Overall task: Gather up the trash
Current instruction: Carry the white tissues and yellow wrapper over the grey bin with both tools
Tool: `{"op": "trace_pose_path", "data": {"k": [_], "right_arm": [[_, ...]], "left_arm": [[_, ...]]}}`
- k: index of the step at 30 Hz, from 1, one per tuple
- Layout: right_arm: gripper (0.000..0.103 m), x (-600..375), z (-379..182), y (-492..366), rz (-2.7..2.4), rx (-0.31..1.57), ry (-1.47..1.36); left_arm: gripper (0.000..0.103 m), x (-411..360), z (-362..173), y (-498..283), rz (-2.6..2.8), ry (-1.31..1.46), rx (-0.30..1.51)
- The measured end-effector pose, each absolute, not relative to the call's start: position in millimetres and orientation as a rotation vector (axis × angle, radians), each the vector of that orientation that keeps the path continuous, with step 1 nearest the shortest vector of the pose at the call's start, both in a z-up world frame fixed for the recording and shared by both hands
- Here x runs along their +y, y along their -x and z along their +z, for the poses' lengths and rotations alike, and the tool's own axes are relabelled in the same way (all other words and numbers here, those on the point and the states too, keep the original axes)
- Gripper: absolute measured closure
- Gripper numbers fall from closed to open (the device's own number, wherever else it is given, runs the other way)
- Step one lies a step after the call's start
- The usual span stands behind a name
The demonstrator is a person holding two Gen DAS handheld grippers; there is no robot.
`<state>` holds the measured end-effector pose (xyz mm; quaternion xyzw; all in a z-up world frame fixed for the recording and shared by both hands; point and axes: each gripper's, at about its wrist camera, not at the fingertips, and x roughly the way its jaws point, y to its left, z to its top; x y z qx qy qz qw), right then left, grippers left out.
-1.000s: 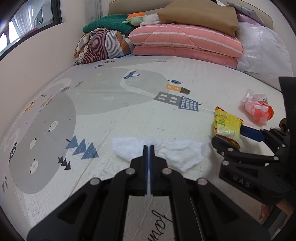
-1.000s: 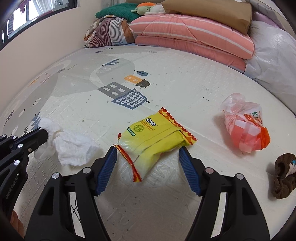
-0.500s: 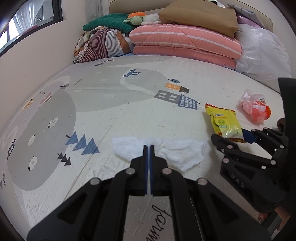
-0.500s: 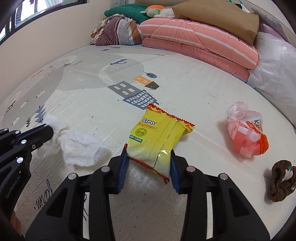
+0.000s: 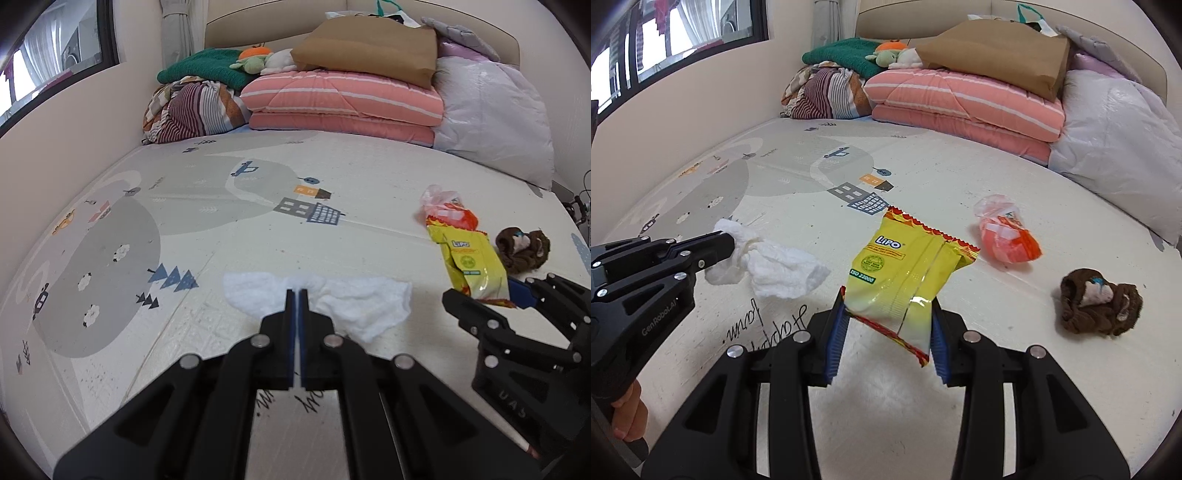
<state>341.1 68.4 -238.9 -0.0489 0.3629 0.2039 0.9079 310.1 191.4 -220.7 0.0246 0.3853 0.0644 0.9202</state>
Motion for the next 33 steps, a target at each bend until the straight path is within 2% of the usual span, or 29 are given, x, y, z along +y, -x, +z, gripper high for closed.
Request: {"op": "trace_pose_path", "data": {"k": [21, 33], "right_arm": [[0.065, -118.8, -158.4, -131.6, 0.227, 0.692, 0.026], [0.065, -262.0, -134.7, -12.8, 0.013, 0.645, -0.037]], "left_arm": [[0.101, 6.8, -152.3, -159.1, -0.135, -0.177, 0.754], [0.101, -137.3, -125.5, -82.4, -0.345, -0.272, 0.691]]}}
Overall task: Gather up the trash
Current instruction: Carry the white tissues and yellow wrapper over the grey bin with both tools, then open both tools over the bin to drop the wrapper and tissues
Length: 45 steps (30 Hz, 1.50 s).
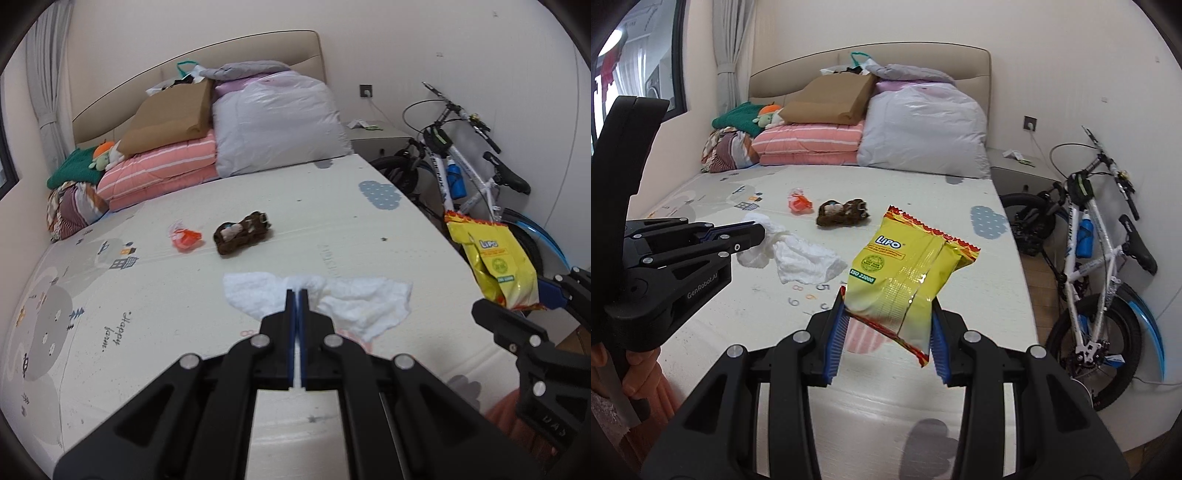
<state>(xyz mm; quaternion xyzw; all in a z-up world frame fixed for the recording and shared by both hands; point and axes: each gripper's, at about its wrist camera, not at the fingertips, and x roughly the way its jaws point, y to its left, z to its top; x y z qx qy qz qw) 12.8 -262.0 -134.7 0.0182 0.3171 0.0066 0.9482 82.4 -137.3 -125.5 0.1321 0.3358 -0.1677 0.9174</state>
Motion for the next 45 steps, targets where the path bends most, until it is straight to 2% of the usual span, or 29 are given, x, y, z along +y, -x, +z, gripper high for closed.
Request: {"op": "trace_pose_path", "data": {"k": [11, 20, 26, 32, 45], "right_arm": [[0.065, -398.1, -130.0, 88.8, -0.227, 0.606, -0.114], [0.065, -500.8, -148.9, 147.2, -0.394, 0.607, -0.184], [0.065, -554.2, -182.9, 150.3, -0.445, 0.643, -0.232], [0.064, -601.9, -240.8, 128.8, -0.467, 0.708, -0.338], [0.064, -651.9, -341.9, 95.9, -0.5, 0.829, -0.475]], "left_arm": [[0.101, -271.5, -118.7, -17.9, -0.544, -0.364, 0.661], [0.101, -390.6, -130.4, 13.3, -0.716, -0.428, 0.642], [0.101, -462.1, -165.6, 10.1, -0.811, -0.487, 0.689], [0.101, -523.4, -209.8, -8.0, -0.848, -0.603, 0.721], [0.101, -588.7, -310.3, -48.4, -0.907, -0.703, 0.847]]}}
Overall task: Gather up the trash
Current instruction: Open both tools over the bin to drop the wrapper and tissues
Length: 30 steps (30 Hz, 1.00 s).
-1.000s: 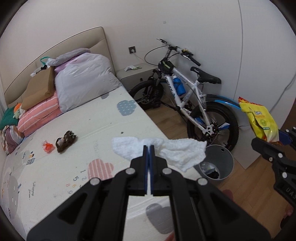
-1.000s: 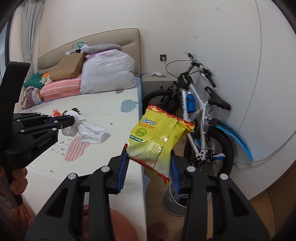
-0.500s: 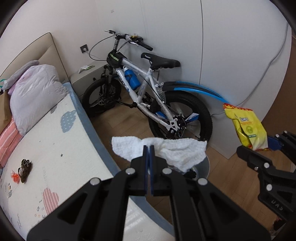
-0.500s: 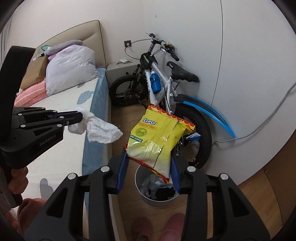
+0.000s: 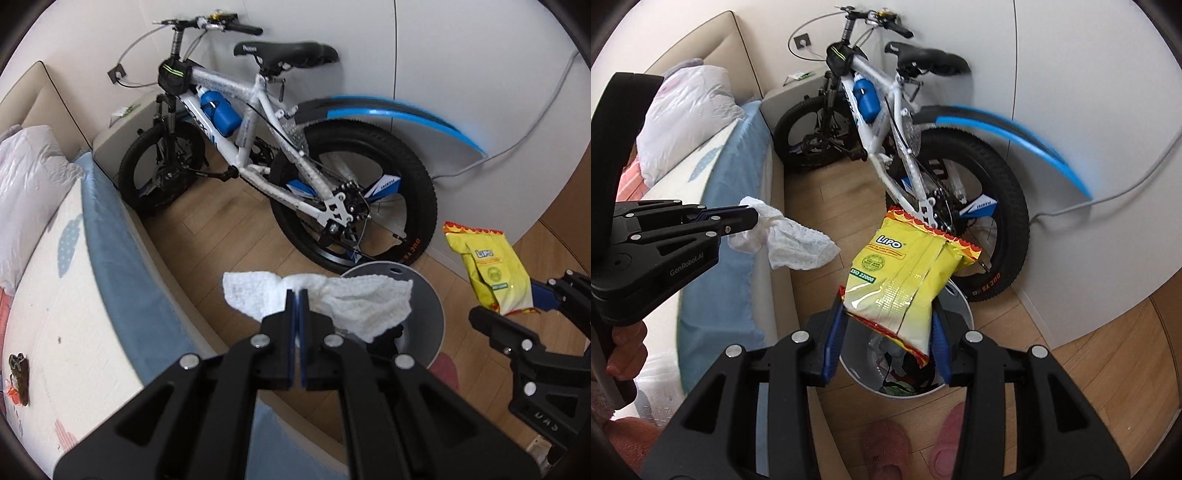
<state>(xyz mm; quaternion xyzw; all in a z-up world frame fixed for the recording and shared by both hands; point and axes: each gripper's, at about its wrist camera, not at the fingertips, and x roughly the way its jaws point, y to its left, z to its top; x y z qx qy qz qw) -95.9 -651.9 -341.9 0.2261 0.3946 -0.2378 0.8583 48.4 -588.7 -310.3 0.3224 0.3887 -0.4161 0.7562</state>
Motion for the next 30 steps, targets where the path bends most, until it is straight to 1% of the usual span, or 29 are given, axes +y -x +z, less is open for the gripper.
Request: {"op": "trace_pose_path", "data": {"k": [3, 8, 10, 14, 22, 23, 27, 28, 30], "right_arm": [[0.063, -656.8, -356.8, 92.8, -0.502, 0.839, -0.496], [0.061, -665.1, -379.4, 83.5, -0.504, 0.871, -0.506], [0.057, -666.6, -384.2, 81.3, -0.507, 0.877, -0.508], [0.055, -668.9, -386.6, 82.3, -0.511, 0.872, -0.508], [0.054, -673.5, -380.0, 94.6, -0.55, 0.86, -0.506], [0.054, -674.1, -379.4, 96.7, -0.554, 0.858, -0.512], [0.054, -675.7, -379.5, 101.4, -0.563, 0.855, -0.533], [0.054, -675.3, -380.2, 101.6, -0.562, 0.857, -0.536], [0.054, -672.9, -380.7, 102.2, -0.56, 0.862, -0.535]], "left_arm": [[0.101, -595.3, -330.8, -49.2, -0.91, -0.726, 0.877], [0.101, -600.7, -350.3, -49.4, -0.922, -0.752, 0.903], [0.101, -602.0, -354.2, -50.5, -0.921, -0.755, 0.907], [0.101, -605.1, -357.8, -49.8, -0.926, -0.758, 0.913], [0.101, -612.7, -358.7, -42.5, -0.972, -0.762, 0.912], [0.097, -613.1, -358.0, -41.4, -0.984, -0.76, 0.912], [0.096, -617.2, -363.1, -39.5, -0.994, -0.774, 0.957], [0.094, -618.0, -364.6, -39.0, -0.991, -0.779, 0.968], [0.081, -618.5, -365.1, -37.3, -0.994, -0.779, 0.974]]}}
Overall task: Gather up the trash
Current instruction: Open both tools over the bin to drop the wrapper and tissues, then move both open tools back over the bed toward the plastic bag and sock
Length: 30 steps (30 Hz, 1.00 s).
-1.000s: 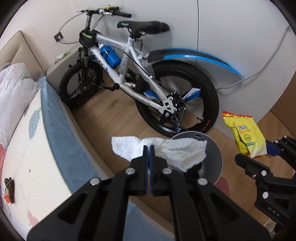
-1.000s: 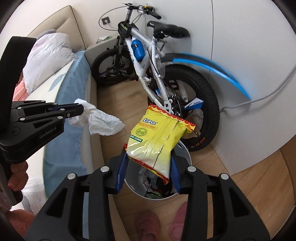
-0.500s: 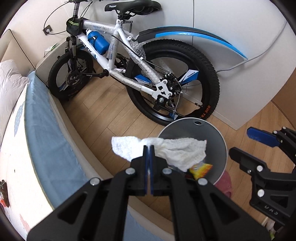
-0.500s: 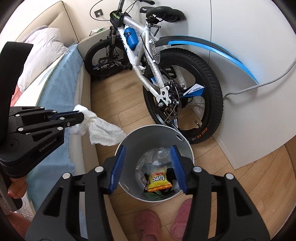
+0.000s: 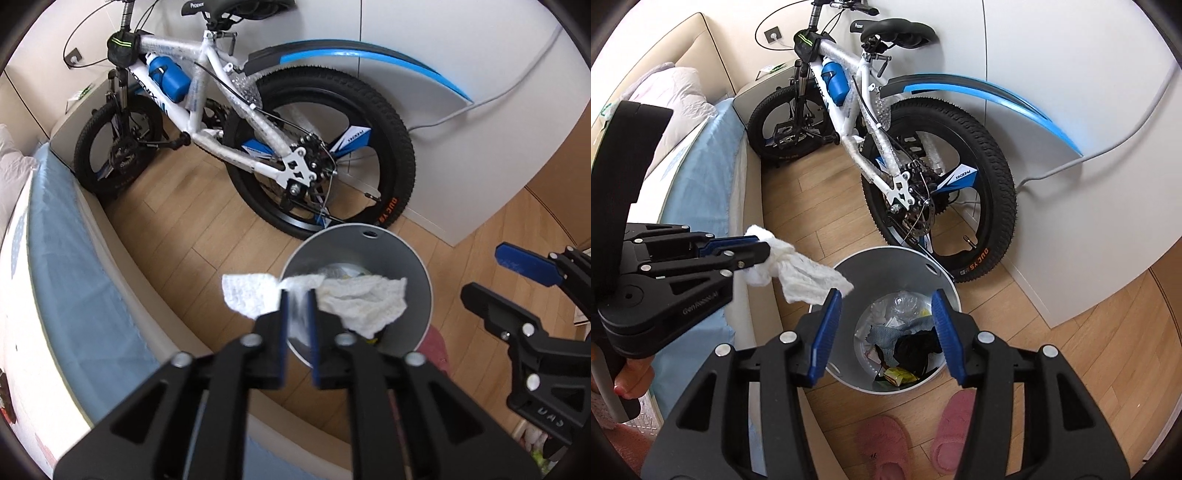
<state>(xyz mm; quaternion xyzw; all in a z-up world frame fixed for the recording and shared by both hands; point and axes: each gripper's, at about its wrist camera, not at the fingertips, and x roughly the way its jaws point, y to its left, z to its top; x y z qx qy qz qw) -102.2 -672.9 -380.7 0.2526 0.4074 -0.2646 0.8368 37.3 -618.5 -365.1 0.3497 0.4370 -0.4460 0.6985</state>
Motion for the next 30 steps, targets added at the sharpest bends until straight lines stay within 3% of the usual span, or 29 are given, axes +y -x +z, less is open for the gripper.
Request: {"op": "trace_pose_path", "data": {"k": [2, 4, 17, 30], "right_arm": [[0.054, -671.9, -381.3, 101.1, -0.557, 0.865, -0.535], [0.054, -671.5, -380.7, 100.3, -0.558, 0.865, -0.534], [0.054, -656.8, -357.4, 91.2, -0.549, 0.857, -0.486], [0.041, -583.8, -288.7, 63.9, -0.469, 0.8, -0.382]], "left_arm": [[0.052, -615.8, -362.8, -35.4, -1.003, -0.766, 0.954], [0.047, -613.3, -361.0, -33.4, -1.017, -0.752, 0.939], [0.043, -590.3, -338.6, -47.7, -0.96, -0.699, 0.926], [0.039, -488.2, -275.4, -80.3, -0.811, -0.559, 0.895]]}}
